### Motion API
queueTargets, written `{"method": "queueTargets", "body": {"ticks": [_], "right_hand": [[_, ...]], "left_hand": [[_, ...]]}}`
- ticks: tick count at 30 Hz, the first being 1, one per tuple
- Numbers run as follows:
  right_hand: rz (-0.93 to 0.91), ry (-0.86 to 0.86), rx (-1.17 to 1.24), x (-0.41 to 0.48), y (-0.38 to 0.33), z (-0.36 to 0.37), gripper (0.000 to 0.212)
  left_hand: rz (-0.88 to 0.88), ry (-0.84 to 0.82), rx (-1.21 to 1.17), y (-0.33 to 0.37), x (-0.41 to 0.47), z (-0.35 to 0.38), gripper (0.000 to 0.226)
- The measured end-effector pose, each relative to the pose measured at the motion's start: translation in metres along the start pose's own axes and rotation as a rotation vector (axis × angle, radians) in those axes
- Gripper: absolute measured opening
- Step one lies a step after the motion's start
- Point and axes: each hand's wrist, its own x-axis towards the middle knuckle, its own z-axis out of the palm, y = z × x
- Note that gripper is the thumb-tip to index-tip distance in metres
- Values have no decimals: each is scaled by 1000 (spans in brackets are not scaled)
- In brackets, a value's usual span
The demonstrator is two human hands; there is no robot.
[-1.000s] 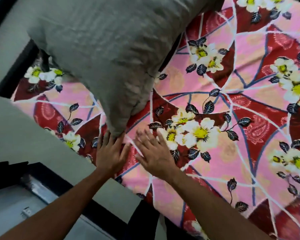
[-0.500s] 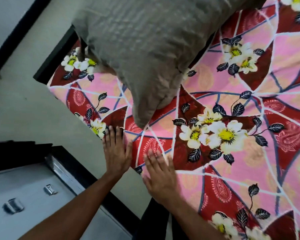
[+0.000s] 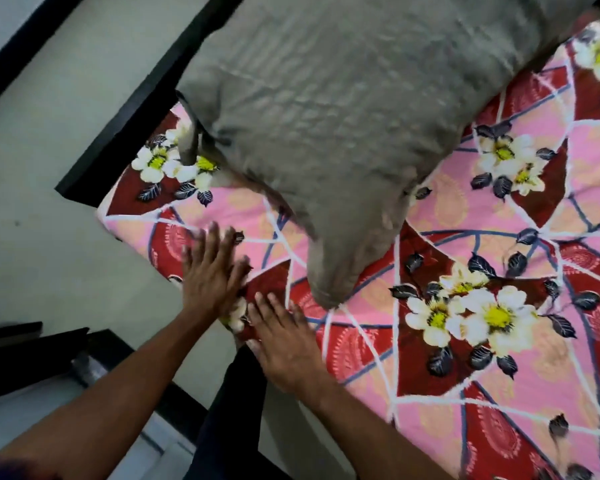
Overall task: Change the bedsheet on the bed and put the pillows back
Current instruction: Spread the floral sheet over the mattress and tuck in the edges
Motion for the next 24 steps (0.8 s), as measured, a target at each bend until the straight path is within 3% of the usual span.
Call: {"method": "queueTargets", "body": {"ticks": [2, 7, 9, 11, 13, 15, 19, 21, 24], "right_hand": [[27, 33, 29, 39, -17, 2, 59], [310, 195, 49, 157, -20, -5, 58], [386, 152, 20, 203, -31, -4, 61], [248, 35, 9, 241, -64, 3, 62], [-69, -82, 43, 264, -104, 13, 60], [-205, -67, 110, 275, -122, 16, 62], [158, 146, 76, 288, -90, -1, 55], [302, 142, 24, 286, -76, -2, 57], [155, 24, -37, 276, -88, 6, 61]], "left_hand": [[-127, -27, -19, -54, 21, -12, 69], [-261, -54, -135, -144, 41, -33, 75], [-279, -44, -184, -156, 49, -40, 75], [-294, -1, -263, -164, 61, -47, 73], [-239, 49, -331, -169, 73, -55, 69], [-124, 102, -362, -172, 87, -60, 63], [167, 54, -350, -184, 122, -66, 58], [283, -43, -265, -196, 129, -62, 60], [267, -99, -141, -216, 124, -55, 62]]}}
